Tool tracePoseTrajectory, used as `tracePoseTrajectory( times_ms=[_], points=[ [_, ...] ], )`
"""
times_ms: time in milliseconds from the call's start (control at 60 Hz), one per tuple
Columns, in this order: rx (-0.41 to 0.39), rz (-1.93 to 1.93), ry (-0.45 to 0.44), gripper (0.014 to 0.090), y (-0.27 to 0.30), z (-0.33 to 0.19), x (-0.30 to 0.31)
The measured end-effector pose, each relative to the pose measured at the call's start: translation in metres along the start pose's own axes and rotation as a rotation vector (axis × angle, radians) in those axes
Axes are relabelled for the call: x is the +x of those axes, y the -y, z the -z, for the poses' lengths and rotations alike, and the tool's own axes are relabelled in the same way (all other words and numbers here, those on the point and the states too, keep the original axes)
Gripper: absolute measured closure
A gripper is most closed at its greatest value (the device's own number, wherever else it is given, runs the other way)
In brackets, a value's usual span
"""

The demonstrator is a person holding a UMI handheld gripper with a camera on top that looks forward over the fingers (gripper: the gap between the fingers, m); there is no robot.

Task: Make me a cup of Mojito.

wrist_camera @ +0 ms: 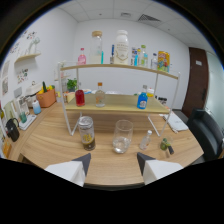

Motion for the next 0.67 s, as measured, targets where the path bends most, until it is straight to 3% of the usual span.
tracePoseTrajectory(
  times_ms=[300, 667],
  points=[
    [-0.057, -0.001, 0.014, 0.0187, -0.009, -0.004, 0.028],
    [-0.068, 0.006, 0.028, 0.0187, -0.014, -0.007, 0.035]
  ],
)
